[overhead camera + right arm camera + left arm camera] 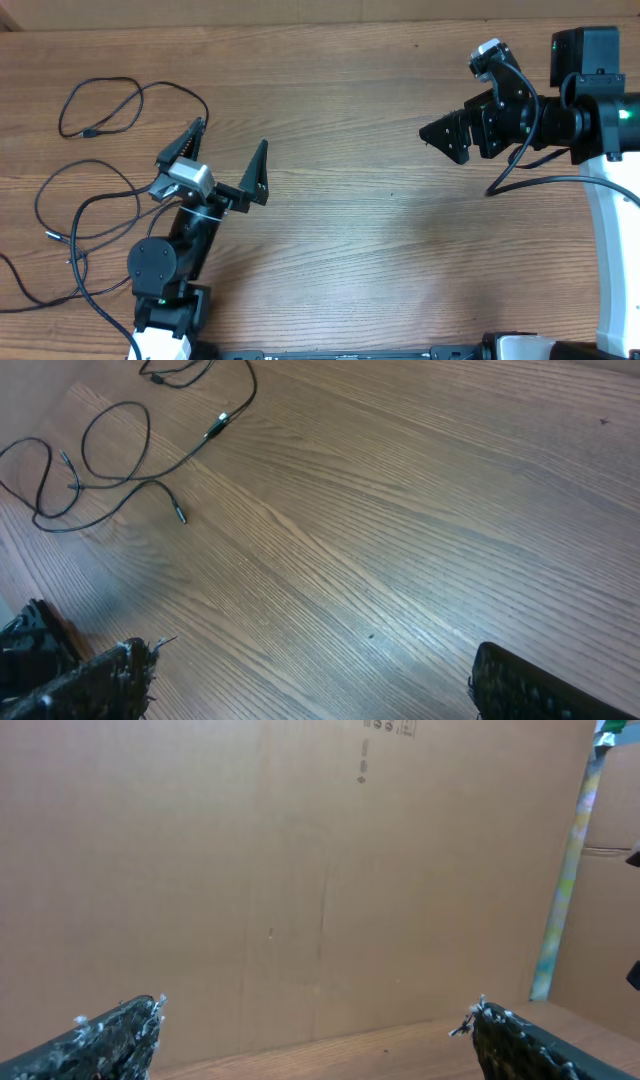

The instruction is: Untangle cables

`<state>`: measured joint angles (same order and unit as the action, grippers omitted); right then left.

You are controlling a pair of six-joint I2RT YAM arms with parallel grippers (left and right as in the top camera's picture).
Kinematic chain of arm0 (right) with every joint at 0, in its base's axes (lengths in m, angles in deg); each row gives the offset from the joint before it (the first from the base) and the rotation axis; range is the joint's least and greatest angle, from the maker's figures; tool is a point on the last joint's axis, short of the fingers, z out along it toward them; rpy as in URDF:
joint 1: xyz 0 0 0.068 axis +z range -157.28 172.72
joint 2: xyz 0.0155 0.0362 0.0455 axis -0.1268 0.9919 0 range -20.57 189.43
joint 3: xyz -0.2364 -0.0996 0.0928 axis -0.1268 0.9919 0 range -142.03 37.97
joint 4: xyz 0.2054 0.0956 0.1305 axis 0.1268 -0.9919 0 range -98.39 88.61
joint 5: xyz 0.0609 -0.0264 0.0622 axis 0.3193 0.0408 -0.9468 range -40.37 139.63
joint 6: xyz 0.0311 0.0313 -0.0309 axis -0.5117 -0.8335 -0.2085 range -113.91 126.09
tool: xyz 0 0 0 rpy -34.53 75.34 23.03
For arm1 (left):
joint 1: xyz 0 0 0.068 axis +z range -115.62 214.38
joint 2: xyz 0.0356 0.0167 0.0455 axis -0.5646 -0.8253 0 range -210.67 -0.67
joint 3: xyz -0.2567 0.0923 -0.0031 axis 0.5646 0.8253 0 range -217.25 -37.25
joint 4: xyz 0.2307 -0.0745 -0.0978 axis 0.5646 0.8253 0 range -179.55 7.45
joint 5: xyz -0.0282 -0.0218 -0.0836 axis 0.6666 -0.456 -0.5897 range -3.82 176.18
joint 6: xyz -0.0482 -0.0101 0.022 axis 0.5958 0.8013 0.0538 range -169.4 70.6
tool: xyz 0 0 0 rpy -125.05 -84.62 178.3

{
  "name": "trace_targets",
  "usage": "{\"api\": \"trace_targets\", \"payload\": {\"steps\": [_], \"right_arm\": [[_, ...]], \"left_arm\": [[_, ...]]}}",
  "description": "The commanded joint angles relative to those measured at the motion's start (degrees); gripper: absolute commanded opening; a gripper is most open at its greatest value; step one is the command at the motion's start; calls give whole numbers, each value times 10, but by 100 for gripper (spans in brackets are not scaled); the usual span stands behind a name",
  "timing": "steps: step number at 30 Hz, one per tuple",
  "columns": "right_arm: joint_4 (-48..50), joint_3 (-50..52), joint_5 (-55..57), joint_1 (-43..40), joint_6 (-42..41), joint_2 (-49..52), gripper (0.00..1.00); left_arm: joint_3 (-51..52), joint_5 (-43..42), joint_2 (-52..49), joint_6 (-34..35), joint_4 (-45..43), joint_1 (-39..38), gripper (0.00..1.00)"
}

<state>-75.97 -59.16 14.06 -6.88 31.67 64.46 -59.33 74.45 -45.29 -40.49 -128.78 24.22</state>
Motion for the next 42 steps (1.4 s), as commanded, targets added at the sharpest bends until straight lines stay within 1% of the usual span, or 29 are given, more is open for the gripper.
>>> {"api": "trace_targets", "payload": {"steps": [1, 5, 10, 14, 19, 34, 42], "right_arm": [[2, -3, 0, 0, 2, 0, 100], [2, -3, 0, 0, 2, 0, 100], [2, -3, 0, 0, 2, 0, 100], [2, -3, 0, 0, 2, 0, 100], [2, -3, 0, 0, 2, 0, 100], [2, -3, 0, 0, 2, 0, 100], [2, -3, 0, 0, 2, 0, 100]], "left_arm": [[17, -7, 14, 5, -1, 1, 100], [53, 3, 30, 5, -36, 1, 100], [111, 3, 59, 5, -119, 1, 100], [165, 3, 76, 5, -206, 1, 100], [216, 14, 91, 3, -281, 1, 100], [218, 19, 108, 1, -264, 4, 100], [218, 19, 153, 1, -178, 23, 100]]}}
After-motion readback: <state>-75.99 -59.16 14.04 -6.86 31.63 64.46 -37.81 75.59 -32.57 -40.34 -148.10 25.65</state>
